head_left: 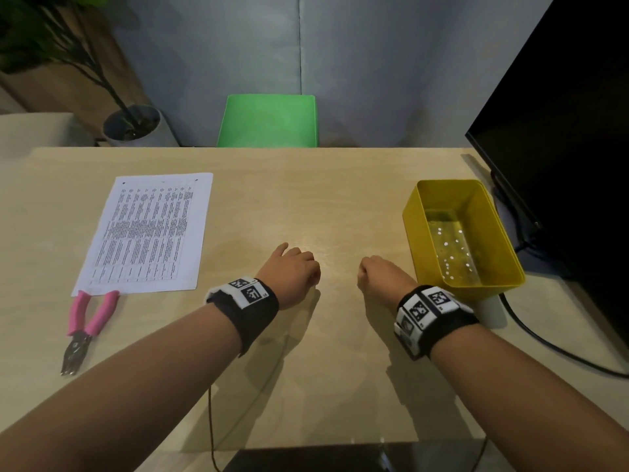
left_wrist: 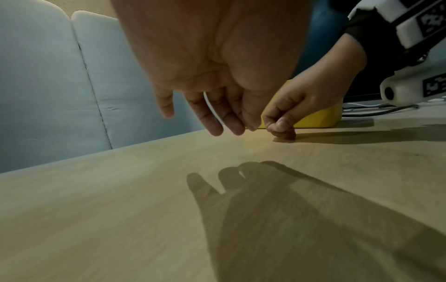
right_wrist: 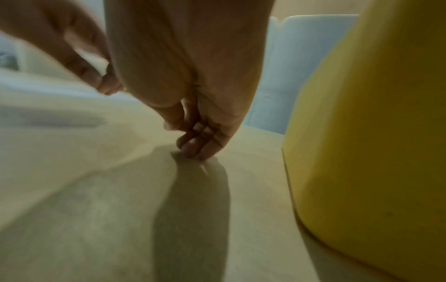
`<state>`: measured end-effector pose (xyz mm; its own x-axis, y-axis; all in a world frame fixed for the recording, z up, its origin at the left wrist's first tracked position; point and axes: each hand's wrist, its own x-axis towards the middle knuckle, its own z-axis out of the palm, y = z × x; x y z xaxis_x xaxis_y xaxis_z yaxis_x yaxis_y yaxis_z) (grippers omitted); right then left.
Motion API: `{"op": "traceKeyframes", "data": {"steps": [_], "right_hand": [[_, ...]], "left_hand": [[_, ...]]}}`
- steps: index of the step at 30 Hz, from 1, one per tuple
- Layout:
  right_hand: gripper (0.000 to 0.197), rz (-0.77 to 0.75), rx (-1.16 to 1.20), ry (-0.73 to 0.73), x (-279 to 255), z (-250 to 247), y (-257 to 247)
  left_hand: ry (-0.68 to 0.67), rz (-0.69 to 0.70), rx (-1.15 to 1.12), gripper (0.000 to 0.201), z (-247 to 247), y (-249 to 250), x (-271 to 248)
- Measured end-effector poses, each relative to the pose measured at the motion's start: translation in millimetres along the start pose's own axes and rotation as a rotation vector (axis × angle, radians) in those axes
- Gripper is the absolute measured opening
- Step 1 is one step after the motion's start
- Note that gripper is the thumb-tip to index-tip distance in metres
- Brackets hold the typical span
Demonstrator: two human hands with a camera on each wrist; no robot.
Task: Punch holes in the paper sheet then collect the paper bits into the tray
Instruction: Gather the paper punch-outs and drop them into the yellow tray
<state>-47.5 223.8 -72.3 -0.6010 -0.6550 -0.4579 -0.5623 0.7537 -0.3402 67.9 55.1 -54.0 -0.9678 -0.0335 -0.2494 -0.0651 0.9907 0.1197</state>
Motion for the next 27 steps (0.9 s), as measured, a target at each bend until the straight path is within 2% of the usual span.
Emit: {"op": "traceKeyframes", "data": {"steps": [7,11,19,27], "right_hand": [[0.018,0.027,0.073,0.003,-4.5,-14.4,8.1],[0.014,-0.015,0.135,0.076,-10.2,-10.7,7.3],[0.015,-0.070,-0.073,0.071,-5.2,1.1,0.9],[0.019,-0.056,-0.104,0.063,8.2,12.1,2.8]], "left_hand": [[0.050,-0.028,-0.030,0.020,-9.3,-1.0,9.4],[0.060,-0.020,-0.034,0.020,-10.6,1.9,11.0],[0.043,-0.017,-0.043,0.020,-9.7,5.3,13.4],[0.040,-0.027,-0.044,0.020,-6.9,7.3,16.7]]}}
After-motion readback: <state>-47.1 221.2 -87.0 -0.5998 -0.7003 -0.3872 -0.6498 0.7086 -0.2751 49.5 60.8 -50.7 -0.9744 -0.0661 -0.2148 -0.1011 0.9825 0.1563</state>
